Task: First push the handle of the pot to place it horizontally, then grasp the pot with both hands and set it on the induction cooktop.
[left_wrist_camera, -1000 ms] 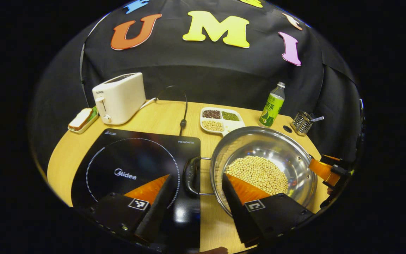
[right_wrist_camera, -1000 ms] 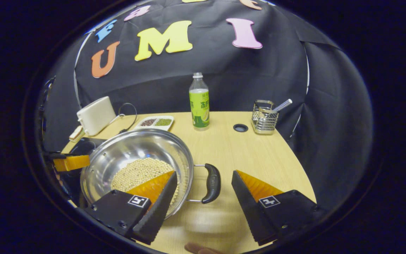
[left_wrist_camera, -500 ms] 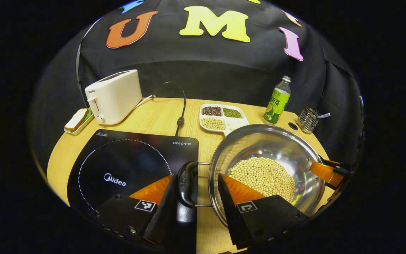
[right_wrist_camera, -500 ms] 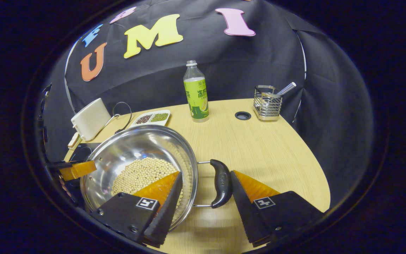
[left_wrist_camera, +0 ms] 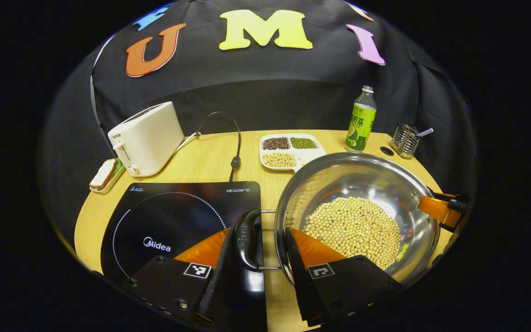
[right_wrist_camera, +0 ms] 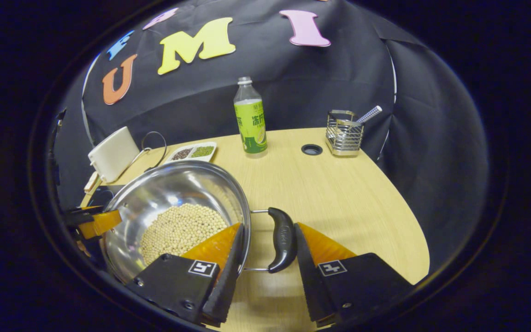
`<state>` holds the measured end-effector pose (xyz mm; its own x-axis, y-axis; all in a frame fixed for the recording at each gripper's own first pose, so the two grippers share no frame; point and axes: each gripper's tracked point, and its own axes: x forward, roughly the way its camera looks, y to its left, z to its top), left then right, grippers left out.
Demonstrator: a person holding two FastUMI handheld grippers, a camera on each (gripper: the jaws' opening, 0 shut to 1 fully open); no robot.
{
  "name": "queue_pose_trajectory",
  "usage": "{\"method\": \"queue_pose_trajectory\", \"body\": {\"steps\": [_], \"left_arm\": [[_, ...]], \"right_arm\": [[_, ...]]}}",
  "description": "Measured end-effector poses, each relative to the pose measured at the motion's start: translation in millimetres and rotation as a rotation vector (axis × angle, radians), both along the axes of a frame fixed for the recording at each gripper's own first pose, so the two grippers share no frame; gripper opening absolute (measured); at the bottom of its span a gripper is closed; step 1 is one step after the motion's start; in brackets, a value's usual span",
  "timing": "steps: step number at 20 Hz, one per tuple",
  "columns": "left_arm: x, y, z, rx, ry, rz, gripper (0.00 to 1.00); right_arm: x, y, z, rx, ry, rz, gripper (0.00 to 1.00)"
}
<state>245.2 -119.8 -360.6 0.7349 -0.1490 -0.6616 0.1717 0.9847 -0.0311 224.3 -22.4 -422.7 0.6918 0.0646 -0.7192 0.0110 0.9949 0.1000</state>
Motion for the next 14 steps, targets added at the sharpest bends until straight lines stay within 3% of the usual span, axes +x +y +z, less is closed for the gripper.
{"method": "queue_pose_trajectory", "body": {"steps": [6, 7, 8, 9, 14], "left_arm": [[-9, -3, 1, -0.016, 0.015, 0.024, 0.57], [-15, -2, 3, -0.009, 0.017, 0.019, 0.47], [-21, -2, 5, -0.011, 0.02, 0.014, 0.46], [-29, -4, 8, -0.02, 0.026, 0.015, 0.57], [-50, -8, 39, -0.041, -0.024, 0.016, 0.56]], "right_arm": [[-10, -4, 3, -0.027, -0.005, 0.004, 0.6], [-15, -6, 6, -0.031, 0.0, 0.001, 0.61], [-20, -8, 7, -0.025, 0.009, -0.006, 0.61], [-27, -10, 10, -0.018, 0.014, -0.007, 0.6], [-51, -21, 36, -0.017, -0.006, -0.001, 0.61]]}}
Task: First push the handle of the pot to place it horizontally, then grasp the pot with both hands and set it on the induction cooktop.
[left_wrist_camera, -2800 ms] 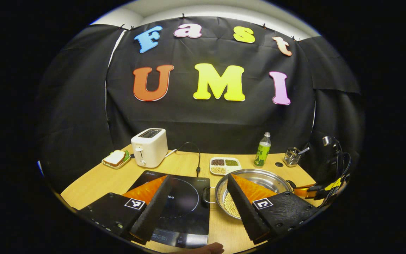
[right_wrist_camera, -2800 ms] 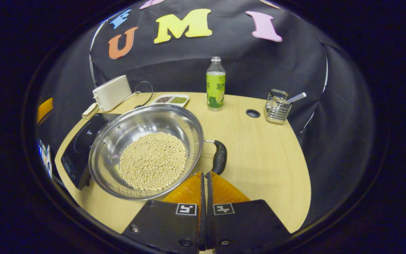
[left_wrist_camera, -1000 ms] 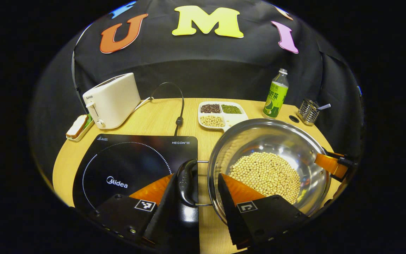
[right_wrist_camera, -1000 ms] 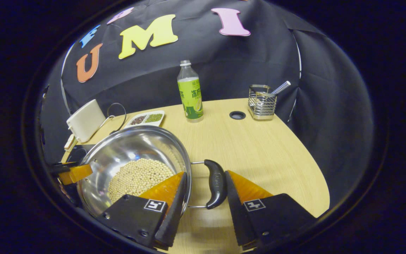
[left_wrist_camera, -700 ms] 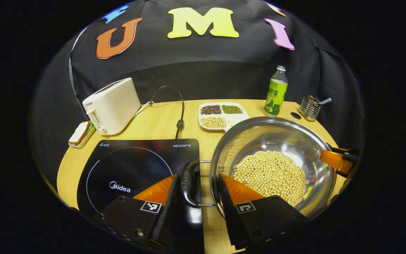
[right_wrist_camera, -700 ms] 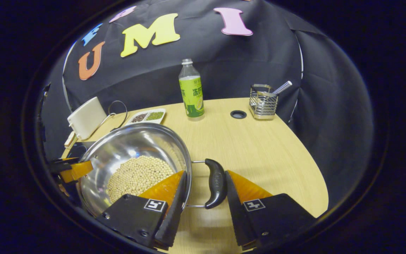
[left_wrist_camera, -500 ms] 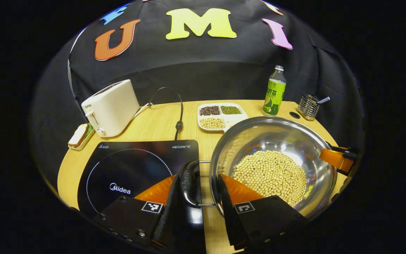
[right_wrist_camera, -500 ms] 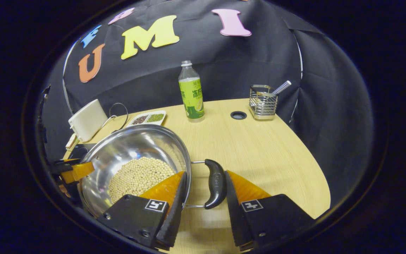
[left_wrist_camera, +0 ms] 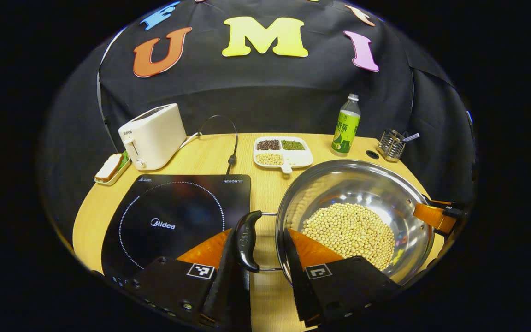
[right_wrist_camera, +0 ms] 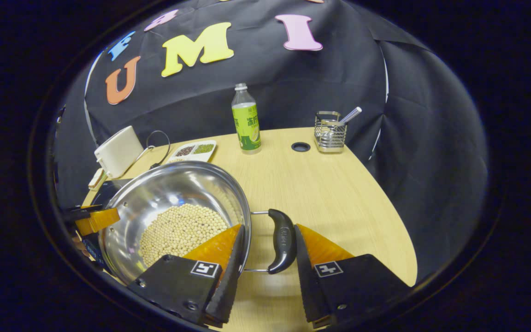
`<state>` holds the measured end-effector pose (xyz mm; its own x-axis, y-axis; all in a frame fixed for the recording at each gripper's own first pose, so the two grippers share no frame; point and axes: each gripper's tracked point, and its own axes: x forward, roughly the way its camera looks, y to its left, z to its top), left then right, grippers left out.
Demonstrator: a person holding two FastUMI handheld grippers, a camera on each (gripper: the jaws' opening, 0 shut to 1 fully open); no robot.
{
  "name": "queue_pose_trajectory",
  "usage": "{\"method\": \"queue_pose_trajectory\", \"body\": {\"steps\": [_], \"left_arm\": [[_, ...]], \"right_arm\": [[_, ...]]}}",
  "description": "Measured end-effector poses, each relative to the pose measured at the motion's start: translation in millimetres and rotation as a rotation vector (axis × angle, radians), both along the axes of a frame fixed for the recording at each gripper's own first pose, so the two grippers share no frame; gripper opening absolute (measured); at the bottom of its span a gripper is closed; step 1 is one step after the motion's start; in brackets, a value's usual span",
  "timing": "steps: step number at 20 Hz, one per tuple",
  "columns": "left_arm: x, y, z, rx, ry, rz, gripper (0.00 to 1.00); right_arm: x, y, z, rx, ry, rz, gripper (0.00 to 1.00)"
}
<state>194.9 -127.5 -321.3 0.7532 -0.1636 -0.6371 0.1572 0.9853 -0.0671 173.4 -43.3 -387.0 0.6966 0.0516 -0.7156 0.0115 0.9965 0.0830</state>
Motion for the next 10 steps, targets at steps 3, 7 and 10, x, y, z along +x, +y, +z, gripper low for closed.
{"method": "queue_pose_trajectory", "body": {"steps": [3, 7, 10], "left_arm": [[-10, 0, 22, -0.017, -0.033, 0.001, 0.57], [-22, 8, 54, -0.027, -0.09, 0.008, 0.57], [-25, 21, 73, -0.042, -0.123, 0.011, 0.56]], "right_arm": [[-9, -2, 24, 0.005, -0.029, -0.006, 0.61], [-21, 2, 51, 0.029, -0.043, -0.006, 0.61], [-25, 10, 75, 0.025, -0.063, 0.001, 0.61]]}}
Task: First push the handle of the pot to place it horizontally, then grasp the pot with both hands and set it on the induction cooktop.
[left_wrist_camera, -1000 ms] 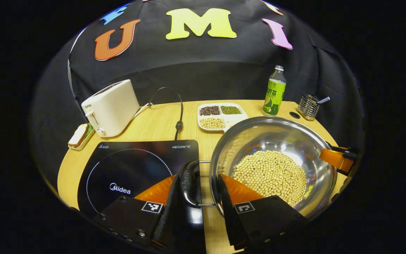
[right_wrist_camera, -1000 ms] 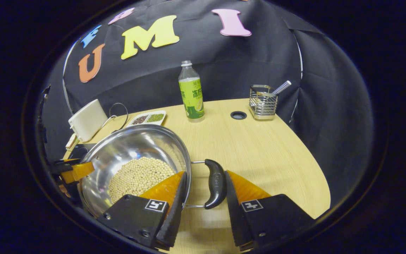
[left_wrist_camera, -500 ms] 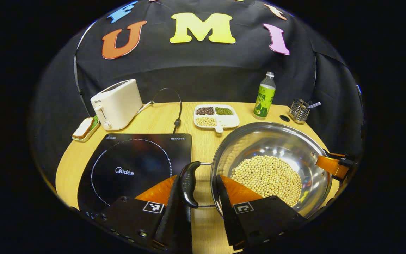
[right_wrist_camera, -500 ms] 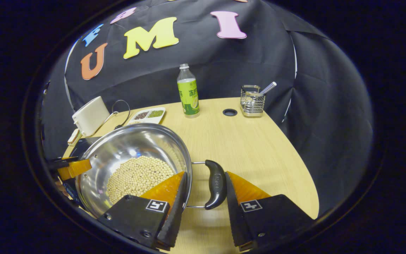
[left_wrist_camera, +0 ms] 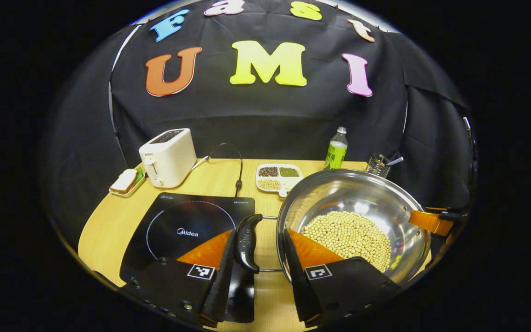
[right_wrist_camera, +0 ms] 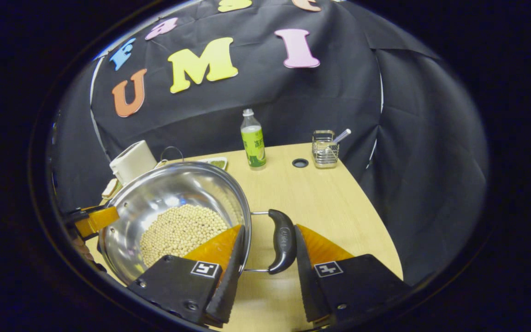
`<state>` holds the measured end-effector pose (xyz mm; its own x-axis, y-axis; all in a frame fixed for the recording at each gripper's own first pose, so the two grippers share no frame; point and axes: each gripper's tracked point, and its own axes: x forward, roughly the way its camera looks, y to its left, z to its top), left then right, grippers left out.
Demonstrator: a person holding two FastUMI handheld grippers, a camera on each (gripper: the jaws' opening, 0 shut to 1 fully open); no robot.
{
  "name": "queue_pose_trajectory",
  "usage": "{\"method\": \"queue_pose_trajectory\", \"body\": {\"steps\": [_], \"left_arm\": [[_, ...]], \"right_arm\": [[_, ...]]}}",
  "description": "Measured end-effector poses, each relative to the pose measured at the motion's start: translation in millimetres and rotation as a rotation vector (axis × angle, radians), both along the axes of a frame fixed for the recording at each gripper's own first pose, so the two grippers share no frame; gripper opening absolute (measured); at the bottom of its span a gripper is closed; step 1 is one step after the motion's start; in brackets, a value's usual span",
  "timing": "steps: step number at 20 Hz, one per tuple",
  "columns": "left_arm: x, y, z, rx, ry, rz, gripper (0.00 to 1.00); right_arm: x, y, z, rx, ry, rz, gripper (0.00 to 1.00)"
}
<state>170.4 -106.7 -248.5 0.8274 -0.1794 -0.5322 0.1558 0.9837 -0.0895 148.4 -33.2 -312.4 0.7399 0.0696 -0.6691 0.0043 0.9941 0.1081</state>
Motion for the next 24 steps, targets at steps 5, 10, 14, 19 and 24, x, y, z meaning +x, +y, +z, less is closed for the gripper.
{"method": "queue_pose_trajectory", "body": {"steps": [5, 10, 14, 19, 24], "left_arm": [[0, 28, 25, -0.027, -0.034, 0.015, 0.56], [-3, 69, 35, -0.043, -0.041, 0.044, 0.56], [1, 111, 37, -0.034, -0.048, 0.09, 0.56], [6, 166, 29, -0.045, -0.041, 0.181, 0.56], [7, 202, 15, -0.027, -0.019, 0.236, 0.53]], "right_arm": [[2, 28, 37, -0.019, -0.04, 0.018, 0.6], [6, 68, 54, -0.017, -0.052, 0.042, 0.6], [14, 113, 59, -0.016, -0.054, 0.085, 0.6], [24, 176, 52, -0.003, -0.044, 0.16, 0.6], [33, 222, 38, 0.008, -0.018, 0.21, 0.6]]}}
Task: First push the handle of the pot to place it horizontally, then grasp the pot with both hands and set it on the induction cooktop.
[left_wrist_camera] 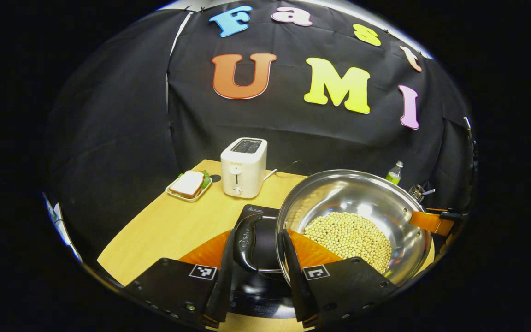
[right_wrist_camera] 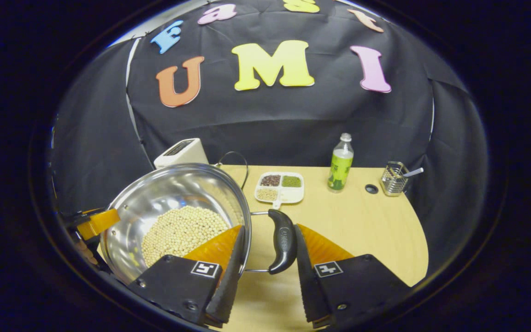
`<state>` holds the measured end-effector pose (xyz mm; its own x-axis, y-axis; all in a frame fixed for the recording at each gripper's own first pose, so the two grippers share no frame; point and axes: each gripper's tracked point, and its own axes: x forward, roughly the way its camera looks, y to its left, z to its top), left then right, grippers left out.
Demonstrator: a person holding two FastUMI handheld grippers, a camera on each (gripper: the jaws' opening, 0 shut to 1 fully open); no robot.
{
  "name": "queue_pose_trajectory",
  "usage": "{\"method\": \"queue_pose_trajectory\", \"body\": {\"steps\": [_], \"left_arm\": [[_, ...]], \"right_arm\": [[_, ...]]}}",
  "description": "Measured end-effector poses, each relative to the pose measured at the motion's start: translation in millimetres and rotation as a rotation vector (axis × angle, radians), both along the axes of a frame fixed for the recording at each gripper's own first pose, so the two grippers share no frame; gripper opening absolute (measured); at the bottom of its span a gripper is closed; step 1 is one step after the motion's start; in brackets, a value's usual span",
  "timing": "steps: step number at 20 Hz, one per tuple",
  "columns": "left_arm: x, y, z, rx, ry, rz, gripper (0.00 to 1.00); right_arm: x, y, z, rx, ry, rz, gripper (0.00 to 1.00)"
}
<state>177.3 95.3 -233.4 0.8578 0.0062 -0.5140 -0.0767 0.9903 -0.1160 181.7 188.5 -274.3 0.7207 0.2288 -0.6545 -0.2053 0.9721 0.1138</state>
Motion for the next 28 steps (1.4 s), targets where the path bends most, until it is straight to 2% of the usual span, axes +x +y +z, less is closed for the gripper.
{"method": "queue_pose_trajectory", "body": {"steps": [8, 15, 19, 20, 21, 22, 23, 28], "left_arm": [[21, 33, -21, 0.014, 0.028, 0.038, 0.53], [47, 61, -60, 0.036, 0.081, 0.079, 0.53], [57, 70, -85, 0.016, 0.112, 0.089, 0.53], [68, 67, -95, 0.0, 0.094, 0.085, 0.53], [62, 63, -91, -0.024, 0.108, 0.074, 0.54], [63, 62, -84, -0.018, 0.074, 0.063, 0.54], [63, 63, -91, -0.012, 0.089, 0.06, 0.54], [62, 64, -92, -0.001, 0.09, 0.066, 0.54]], "right_arm": [[19, 41, -31, 0.014, 0.039, 0.027, 0.6], [39, 78, -73, 0.002, 0.079, 0.045, 0.6], [36, 85, -108, 0.001, 0.155, 0.024, 0.6], [46, 89, -104, 0.017, 0.078, 0.013, 0.6], [45, 88, -106, -0.014, 0.081, 0.025, 0.62], [43, 84, -102, -0.019, 0.049, 0.018, 0.6], [42, 85, -106, -0.021, 0.048, 0.024, 0.61], [47, 87, -104, 0.065, -0.007, 0.026, 0.62]]}}
